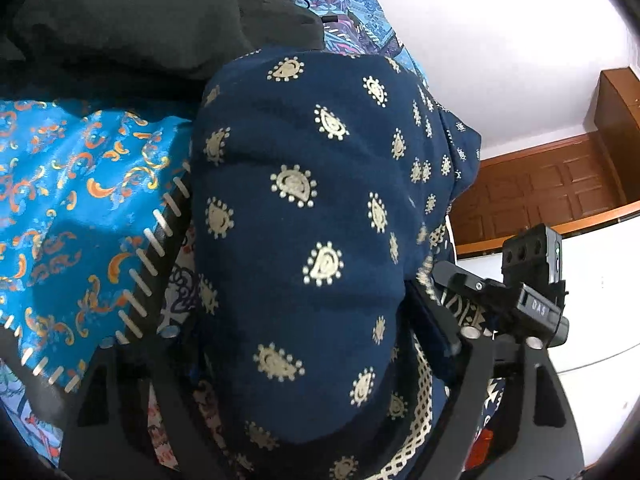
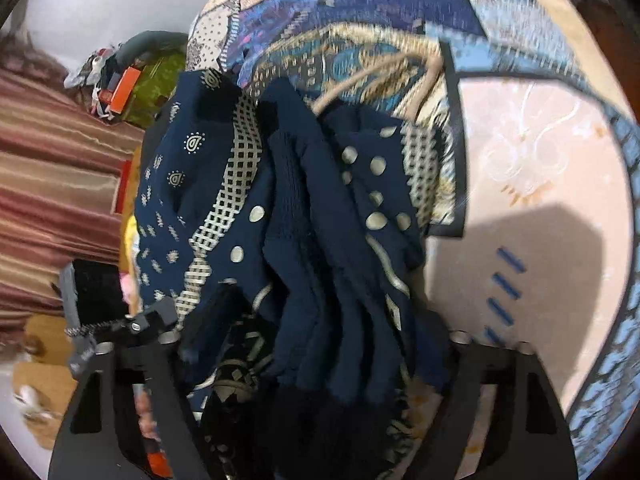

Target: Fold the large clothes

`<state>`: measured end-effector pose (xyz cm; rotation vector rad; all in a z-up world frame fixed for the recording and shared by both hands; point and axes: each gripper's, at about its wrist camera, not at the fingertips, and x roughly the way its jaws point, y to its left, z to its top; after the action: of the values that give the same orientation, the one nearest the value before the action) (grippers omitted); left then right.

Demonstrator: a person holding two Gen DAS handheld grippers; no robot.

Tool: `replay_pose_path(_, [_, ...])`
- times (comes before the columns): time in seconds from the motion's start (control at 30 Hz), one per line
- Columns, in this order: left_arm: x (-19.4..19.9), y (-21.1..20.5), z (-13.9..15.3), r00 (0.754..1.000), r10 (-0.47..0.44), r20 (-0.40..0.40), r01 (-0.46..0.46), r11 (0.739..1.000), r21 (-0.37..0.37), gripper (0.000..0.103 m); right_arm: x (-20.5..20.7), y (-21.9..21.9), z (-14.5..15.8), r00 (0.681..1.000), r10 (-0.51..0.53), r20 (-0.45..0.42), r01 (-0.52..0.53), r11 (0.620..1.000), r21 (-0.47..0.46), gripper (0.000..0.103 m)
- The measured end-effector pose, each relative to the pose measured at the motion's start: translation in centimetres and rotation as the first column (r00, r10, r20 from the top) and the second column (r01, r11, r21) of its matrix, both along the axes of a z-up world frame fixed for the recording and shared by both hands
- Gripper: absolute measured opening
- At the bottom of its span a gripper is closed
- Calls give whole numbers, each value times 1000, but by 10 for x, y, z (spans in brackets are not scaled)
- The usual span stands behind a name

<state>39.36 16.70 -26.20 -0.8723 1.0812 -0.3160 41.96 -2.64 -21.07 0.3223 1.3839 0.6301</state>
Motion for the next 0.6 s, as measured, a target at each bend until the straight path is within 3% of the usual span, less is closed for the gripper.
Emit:
replay_pose_path(0.07, [-5, -2, 7, 1000, -4, 5, 4, 1000, 22, 71, -4, -1, 4, 1000, -9, -5, 9, 1000, 8, 51])
replay_pose_path(0.13, [-10, 0, 14, 1000, -8, 10, 8, 999, 42, 65, -10, -3, 14, 1000, 1, 8, -2, 1000, 2, 28])
replay_pose_path(0.27, [-27, 0, 40, 999, -19, 35, 17, 998, 60, 55, -24, -1, 31, 999, 25, 20, -25, 1000, 8, 23])
replay_pose_path(0.4, [-42, 9, 75, 996, -10, 88, 1, 995, 102, 54, -37, 17, 53, 996, 48, 70, -47, 999, -12, 22])
replay_pose_path(0.6, [-66, 54, 138, 980, 22, 198, -52, 988, 148, 54, -46, 51, 102, 980, 82, 184, -88, 996, 27, 22])
